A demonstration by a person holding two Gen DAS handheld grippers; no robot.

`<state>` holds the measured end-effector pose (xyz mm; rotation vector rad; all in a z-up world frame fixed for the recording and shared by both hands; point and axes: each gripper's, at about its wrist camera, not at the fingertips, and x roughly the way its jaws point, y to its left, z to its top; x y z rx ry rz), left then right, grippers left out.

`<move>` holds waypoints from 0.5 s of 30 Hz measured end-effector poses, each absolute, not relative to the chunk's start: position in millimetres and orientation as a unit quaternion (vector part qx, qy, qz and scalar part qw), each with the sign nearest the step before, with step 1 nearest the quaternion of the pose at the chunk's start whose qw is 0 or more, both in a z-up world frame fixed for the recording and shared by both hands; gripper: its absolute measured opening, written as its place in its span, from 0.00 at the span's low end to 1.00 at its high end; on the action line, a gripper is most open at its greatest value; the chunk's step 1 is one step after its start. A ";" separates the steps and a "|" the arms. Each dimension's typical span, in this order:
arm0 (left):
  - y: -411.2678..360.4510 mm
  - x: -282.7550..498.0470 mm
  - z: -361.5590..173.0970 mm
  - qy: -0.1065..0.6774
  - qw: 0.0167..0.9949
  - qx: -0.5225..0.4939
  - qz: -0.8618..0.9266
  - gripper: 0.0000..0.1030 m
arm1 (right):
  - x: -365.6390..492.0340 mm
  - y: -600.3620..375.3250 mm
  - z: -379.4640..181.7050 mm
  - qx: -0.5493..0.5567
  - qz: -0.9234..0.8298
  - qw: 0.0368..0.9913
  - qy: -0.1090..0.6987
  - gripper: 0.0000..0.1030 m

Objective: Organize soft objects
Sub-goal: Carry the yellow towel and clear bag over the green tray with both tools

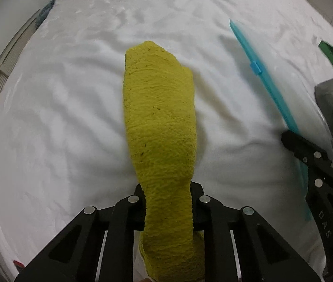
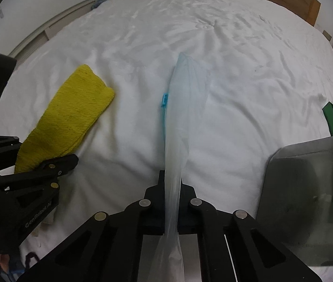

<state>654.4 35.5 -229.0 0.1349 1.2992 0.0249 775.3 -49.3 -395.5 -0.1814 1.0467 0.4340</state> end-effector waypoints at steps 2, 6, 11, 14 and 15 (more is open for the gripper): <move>45.3 638.1 -221.0 0.591 0.805 0.052 0.016 0.13 | 766.9 -53.2 -384.9 -0.078 0.204 0.850 0.480 0.03; 52.6 610.2 -189.4 0.568 0.822 0.033 0.024 0.13 | 751.0 -65.5 -358.7 -0.041 0.196 0.864 0.462 0.03; 44.4 585.5 -168.3 0.565 0.824 0.042 0.017 0.13 | 718.5 -73.5 -331.1 -0.024 0.210 0.859 0.466 0.03; 42.3 571.4 -161.4 0.566 0.823 0.045 0.018 0.13 | 695.9 -80.0 -310.3 -0.019 0.221 0.854 0.470 0.03; 40.5 565.3 -158.7 0.569 0.821 0.043 0.017 0.13 | 686.0 -83.6 -304.3 -0.019 0.225 0.851 0.474 0.03</move>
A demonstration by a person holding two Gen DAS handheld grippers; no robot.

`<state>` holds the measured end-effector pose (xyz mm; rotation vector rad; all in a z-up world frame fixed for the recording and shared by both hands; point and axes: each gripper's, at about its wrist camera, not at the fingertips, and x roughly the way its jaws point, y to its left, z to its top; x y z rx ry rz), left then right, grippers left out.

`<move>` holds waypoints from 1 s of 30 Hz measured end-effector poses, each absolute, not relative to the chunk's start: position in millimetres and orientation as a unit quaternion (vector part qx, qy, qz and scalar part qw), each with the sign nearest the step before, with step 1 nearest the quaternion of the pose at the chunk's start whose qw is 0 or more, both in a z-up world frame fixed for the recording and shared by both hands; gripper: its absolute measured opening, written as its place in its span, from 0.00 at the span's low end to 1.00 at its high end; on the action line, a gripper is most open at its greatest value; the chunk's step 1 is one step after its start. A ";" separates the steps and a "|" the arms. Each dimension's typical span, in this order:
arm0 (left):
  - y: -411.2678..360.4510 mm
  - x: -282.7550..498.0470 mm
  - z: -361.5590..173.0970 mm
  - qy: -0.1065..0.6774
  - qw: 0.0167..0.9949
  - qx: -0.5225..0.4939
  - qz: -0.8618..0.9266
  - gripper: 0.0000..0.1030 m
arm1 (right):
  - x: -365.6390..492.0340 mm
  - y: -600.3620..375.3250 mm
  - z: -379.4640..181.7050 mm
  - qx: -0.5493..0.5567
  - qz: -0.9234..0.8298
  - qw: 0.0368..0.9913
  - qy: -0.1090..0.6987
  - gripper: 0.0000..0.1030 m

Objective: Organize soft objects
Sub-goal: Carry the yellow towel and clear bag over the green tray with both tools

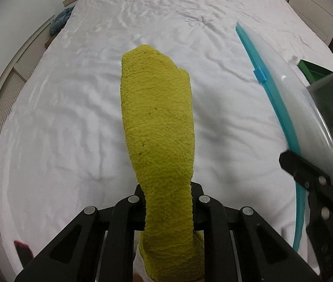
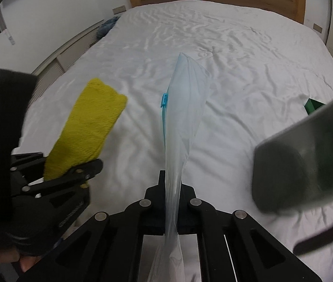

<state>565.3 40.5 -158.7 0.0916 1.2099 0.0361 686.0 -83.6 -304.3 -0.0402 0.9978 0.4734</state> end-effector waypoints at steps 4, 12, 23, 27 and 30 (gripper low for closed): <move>27.8 551.8 -145.8 0.573 0.818 0.038 0.018 0.13 | 654.3 -98.8 -282.4 -0.025 0.233 0.841 0.488 0.03; -2.7 494.1 -127.4 0.599 0.799 0.054 -0.005 0.13 | 581.6 -150.8 -246.1 -0.037 0.252 0.814 0.521 0.03; -107.7 409.9 -119.4 0.667 0.736 0.072 -0.090 0.13 | 498.8 -273.0 -203.8 -0.066 0.274 0.756 0.591 0.03; -166.6 386.5 -119.3 0.690 0.703 0.075 -0.153 0.13 | 478.3 -345.5 -188.9 -0.070 0.239 0.743 0.621 0.03; -219.8 379.0 -116.5 0.695 0.685 0.064 -0.209 0.14 | 475.8 -394.6 -175.6 -0.064 0.206 0.744 0.632 0.03</move>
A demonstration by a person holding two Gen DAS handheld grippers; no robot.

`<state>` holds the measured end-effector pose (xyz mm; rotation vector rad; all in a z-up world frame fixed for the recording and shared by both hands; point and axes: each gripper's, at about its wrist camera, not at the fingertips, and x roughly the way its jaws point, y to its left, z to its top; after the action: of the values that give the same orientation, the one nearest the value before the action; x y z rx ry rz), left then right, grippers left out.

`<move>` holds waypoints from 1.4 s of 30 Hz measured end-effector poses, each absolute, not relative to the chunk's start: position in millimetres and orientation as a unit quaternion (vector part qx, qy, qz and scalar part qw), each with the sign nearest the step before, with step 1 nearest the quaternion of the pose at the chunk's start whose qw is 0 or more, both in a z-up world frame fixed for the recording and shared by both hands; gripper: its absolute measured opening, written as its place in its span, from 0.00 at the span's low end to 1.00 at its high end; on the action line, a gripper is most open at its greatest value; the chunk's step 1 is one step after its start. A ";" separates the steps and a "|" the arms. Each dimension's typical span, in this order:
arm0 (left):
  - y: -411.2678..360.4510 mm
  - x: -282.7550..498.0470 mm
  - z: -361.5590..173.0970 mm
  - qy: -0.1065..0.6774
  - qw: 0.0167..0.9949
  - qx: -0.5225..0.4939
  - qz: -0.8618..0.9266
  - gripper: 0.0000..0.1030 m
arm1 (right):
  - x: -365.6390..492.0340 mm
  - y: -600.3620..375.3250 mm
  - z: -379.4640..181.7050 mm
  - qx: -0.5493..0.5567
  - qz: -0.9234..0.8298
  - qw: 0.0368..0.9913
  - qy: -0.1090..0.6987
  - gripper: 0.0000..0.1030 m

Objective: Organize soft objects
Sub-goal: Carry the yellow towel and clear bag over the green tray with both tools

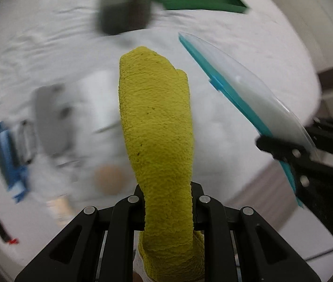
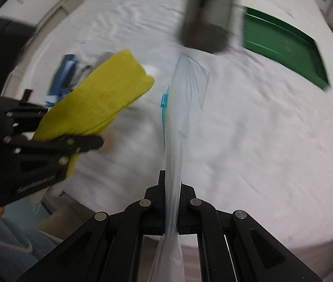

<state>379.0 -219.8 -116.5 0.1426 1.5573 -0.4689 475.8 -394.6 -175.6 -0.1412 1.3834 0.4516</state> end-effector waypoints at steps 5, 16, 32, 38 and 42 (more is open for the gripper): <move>-296.9 394.3 -112.8 0.682 0.682 0.058 -0.258 0.14 | 483.5 -486.6 -144.3 -0.060 0.131 0.761 0.633 0.03; -389.5 499.2 -94.3 0.601 0.760 0.052 -0.242 0.14 | 553.1 -611.7 -59.1 -0.068 0.049 0.833 0.547 0.03; -411.7 675.2 -130.5 0.501 0.862 0.018 -0.078 0.15 | 739.5 -638.9 -30.8 -0.071 0.082 0.907 0.407 0.04; -403.8 712.2 -170.0 0.501 0.865 0.017 -0.030 0.16 | 758.5 -645.4 -65.5 -0.071 0.090 0.904 0.412 0.05; -404.3 721.0 -186.6 0.500 0.865 0.029 -0.019 0.16 | 757.4 -643.9 -78.8 -0.063 0.086 0.896 0.430 0.05</move>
<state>721.0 -404.3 -186.6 0.0607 1.0481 -0.0392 757.4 -643.9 -78.8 -0.1296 0.8914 0.1779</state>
